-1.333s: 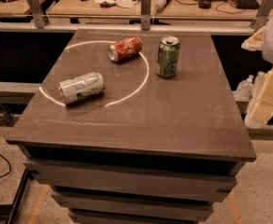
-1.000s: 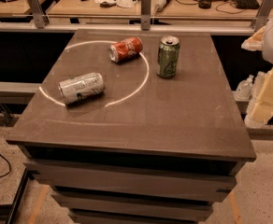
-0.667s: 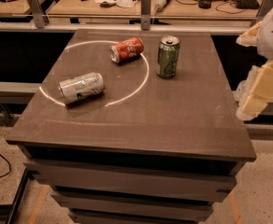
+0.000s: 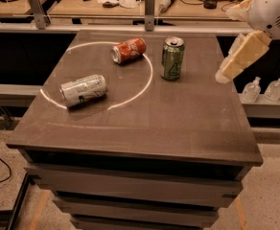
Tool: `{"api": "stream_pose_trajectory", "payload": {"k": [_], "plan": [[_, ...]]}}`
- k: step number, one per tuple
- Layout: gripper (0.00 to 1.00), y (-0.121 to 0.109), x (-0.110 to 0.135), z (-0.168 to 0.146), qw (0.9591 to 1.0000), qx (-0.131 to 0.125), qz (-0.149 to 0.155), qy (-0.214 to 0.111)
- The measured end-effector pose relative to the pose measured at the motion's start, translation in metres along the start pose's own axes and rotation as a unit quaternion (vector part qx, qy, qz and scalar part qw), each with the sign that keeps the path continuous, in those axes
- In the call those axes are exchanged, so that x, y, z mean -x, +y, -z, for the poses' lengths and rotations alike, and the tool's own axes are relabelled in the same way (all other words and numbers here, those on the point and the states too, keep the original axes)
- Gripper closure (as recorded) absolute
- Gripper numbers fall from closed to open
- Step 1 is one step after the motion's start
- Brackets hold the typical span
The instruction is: Knock green can over
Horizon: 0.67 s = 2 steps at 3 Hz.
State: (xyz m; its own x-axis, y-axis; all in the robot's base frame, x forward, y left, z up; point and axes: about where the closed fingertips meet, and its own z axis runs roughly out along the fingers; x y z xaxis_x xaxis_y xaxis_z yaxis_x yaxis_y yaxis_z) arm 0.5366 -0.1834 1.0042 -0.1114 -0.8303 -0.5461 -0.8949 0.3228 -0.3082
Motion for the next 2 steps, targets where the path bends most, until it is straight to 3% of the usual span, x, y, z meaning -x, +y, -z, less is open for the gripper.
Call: {"api": "stream_pose_trajectory", "payload": {"k": [2], "plan": [[0.0, -0.05, 0.045, -0.059, 0.994, 0.004, -0.035, -0.104]]}}
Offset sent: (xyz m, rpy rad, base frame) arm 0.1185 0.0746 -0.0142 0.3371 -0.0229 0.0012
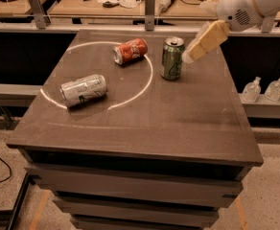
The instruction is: Knock green can over
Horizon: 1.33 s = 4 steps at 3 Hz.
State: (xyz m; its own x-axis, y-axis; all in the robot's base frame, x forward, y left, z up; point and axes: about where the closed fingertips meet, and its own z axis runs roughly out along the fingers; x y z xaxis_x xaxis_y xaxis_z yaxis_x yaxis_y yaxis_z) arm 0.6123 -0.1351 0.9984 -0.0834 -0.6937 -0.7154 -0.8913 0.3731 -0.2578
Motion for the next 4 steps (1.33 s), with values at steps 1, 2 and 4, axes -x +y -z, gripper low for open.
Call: {"api": "stream_pose_trajectory", "payload": {"k": [1, 2, 4], "plan": [[0.0, -0.016, 0.015, -0.047, 0.9998, -0.001, -0.019, 0.0], [0.0, -0.016, 0.015, -0.064, 0.9996, 0.006, -0.016, 0.021], [0.0, -0.025, 0.01, -0.067, 0.9993, -0.007, -0.036, 0.005]]}}
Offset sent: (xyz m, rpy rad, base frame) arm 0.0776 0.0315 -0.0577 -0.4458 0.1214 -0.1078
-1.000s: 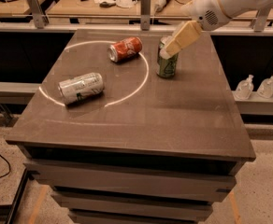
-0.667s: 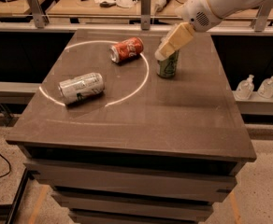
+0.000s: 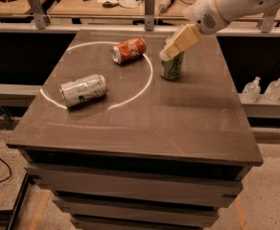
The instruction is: Knock green can over
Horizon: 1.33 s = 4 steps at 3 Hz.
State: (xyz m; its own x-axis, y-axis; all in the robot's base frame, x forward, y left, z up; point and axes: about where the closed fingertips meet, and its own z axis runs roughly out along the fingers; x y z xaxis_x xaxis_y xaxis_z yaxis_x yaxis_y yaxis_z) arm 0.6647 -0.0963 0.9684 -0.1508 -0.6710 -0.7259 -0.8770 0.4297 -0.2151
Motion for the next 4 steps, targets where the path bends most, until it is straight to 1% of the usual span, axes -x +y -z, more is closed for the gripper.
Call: {"api": "stream_pose_trajectory", "payload": {"k": [1, 2, 3, 4], "plan": [[0.0, -0.003, -0.013, -0.004, 0.9978, -0.018, -0.031, -0.056], [0.0, -0.008, -0.028, -0.004, 0.9928, -0.044, -0.051, -0.099], [0.0, -0.011, -0.042, -0.006, 0.9881, -0.065, -0.063, -0.125], [0.0, -0.014, -0.045, -0.01, 0.9849, -0.068, -0.068, -0.144]]}}
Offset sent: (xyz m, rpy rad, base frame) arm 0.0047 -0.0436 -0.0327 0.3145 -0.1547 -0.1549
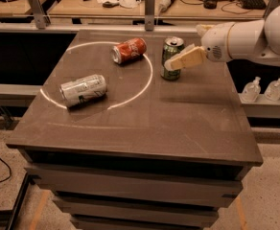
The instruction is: Knock green can over
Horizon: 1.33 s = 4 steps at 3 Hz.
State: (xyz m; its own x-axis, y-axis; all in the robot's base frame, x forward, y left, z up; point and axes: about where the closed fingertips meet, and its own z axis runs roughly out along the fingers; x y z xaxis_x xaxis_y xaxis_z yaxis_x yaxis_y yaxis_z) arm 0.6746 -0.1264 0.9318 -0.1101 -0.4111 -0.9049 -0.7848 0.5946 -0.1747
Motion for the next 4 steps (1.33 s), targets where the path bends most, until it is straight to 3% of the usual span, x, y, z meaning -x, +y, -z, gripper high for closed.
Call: {"api": "stream_pose_trajectory", "payload": {"k": [1, 4], "plan": [[0.0, -0.001, -0.001, -0.005, 0.9999, 0.002, -0.006, -0.013], [0.56, 0.003, -0.006, -0.032, 0.9989, 0.024, -0.028, -0.028]]}}
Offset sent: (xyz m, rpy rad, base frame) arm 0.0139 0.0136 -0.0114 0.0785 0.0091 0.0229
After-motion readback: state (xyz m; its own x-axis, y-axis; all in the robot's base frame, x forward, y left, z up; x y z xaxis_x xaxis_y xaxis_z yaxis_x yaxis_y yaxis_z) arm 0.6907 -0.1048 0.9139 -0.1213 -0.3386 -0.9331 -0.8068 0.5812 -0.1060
